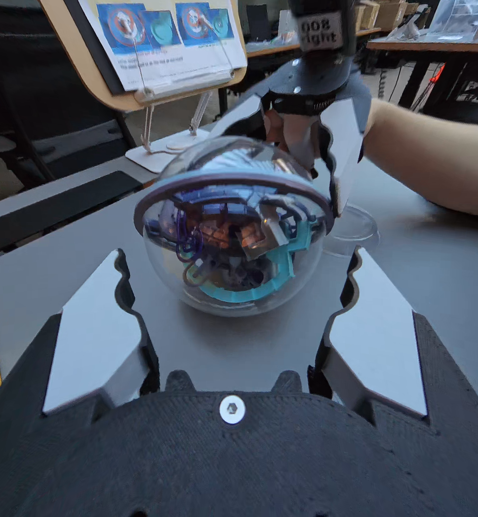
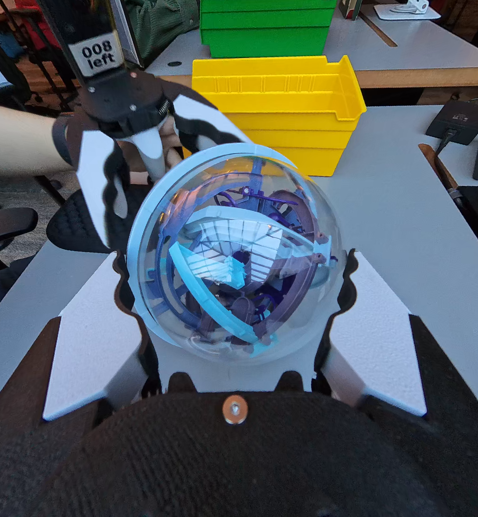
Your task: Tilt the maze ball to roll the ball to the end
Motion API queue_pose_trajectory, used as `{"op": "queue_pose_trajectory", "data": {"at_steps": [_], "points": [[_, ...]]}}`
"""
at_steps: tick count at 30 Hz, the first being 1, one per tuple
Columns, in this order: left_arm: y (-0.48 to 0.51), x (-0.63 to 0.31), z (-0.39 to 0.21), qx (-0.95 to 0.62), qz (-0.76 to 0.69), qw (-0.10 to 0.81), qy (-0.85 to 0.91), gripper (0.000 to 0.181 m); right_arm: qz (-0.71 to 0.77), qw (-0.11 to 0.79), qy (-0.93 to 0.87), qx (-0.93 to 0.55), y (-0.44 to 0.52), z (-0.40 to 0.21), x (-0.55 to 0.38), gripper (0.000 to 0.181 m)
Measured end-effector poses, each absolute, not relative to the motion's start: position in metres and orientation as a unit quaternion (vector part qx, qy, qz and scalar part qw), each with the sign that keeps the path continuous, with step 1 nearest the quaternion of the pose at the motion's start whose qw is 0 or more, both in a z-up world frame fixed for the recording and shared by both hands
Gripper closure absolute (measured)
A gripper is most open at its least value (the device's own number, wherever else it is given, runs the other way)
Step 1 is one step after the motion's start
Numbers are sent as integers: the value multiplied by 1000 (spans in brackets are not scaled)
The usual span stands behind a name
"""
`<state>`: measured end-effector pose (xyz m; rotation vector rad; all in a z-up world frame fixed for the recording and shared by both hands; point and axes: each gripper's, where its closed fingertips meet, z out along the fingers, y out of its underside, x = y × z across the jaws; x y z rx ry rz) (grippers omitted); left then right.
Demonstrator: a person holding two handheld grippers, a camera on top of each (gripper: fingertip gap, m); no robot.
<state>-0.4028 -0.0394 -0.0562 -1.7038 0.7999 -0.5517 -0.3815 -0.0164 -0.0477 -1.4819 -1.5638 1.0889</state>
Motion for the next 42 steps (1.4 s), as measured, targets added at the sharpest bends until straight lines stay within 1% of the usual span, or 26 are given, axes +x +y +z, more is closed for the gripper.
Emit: {"op": "queue_pose_trajectory", "data": {"at_steps": [3,6,8,11,15,20,24,28,33,37,39,42], "points": [[-38,-400,-92,-755,-227,494,368,28,428,356,-605,-568,-17,-49,-380,31],[-32,-395,-104,-756,-218,487,379,29,435,351,-606,-566,-17,-50,-377,31],[-26,-389,-103,-749,-220,494,382,34,440,345,-607,-565,-18,-52,-375,31],[-20,-382,-102,-737,-223,505,391,31,442,342,-606,-565,-14,-54,-368,30],[-17,-371,-90,-706,-242,533,399,35,443,338,-604,-569,-10,-56,-352,30],[-15,-354,-69,-679,-258,536,430,43,452,321,-599,-578,-6,-65,-324,31],[-10,-342,-59,-661,-279,543,437,44,454,304,-599,-585,-1,-71,-310,31],[-9,-339,-58,-646,-297,562,423,44,461,300,-599,-582,0,-72,-308,31],[-13,-348,-78,-666,-273,543,433,45,452,296,-615,-575,1,-76,-310,32],[-10,-351,-78,-674,-299,538,409,38,439,281,-624,-582,1,-89,-312,36],[-7,-352,-79,-678,-304,533,404,40,423,278,-636,-583,1,-96,-314,37],[-7,-353,-85,-684,-311,521,406,36,405,275,-648,-584,0,-104,-316,37]]}}
